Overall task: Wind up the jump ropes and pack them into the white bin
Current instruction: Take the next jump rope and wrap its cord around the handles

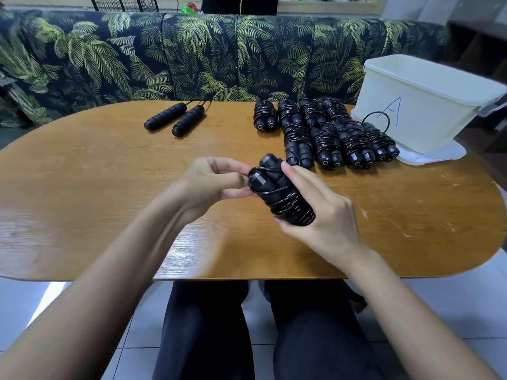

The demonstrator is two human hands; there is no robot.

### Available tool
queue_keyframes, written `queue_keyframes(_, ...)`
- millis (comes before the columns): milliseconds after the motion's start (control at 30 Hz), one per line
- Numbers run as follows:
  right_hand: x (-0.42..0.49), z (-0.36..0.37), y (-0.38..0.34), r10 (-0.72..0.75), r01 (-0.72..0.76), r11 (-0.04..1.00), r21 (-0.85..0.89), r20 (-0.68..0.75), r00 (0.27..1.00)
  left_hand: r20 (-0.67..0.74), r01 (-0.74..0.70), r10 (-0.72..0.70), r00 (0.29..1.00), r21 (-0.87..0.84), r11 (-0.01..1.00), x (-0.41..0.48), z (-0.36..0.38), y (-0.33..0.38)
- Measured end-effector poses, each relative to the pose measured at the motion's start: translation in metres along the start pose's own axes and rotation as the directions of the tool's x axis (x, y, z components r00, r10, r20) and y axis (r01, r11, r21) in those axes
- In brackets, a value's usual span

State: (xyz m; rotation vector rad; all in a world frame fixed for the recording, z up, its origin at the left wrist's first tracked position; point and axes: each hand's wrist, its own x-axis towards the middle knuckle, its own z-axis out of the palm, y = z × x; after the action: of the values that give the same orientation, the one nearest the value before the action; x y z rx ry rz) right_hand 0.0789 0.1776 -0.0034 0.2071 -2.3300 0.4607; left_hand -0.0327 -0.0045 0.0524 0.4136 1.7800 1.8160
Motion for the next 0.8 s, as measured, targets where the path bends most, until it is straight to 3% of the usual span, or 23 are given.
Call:
queue_keyframes(267, 0.004, -0.005, 0.002, 0.014, -0.040, 0.977, 0.210, 0.125, 0.992, 0.132, -0.067, 0.048, 0.990, 0.141, 0.988, -0.006, -0.005, 0.005)
queue_keyframes(400, 0.007, -0.007, -0.009, 0.047, -0.091, 0.919, 0.383, 0.124, 0.991, 0.219, -0.069, 0.070, 0.973, -0.013, 0.998, -0.007, -0.001, 0.001)
queue_keyframes(467, 0.010, -0.008, -0.009, 0.056, -0.088, 0.933, 0.348, 0.103, 0.993, 0.224, -0.090, 0.104, 0.969, -0.073, 0.993, -0.008, -0.005, 0.003)
queue_keyframes(633, 0.014, -0.013, 0.005, 0.007, -0.014, 0.995, 0.095, 0.073, 0.997, 0.169, -0.186, 0.167, 0.971, 0.104, 0.977, -0.013, -0.017, 0.010)
queue_keyframes(800, 0.012, -0.015, 0.006, -0.051, 0.035, 0.990, 0.140, 0.114, 0.992, 0.168, -0.131, 0.115, 0.979, 0.088, 0.988, -0.010, -0.016, 0.010)
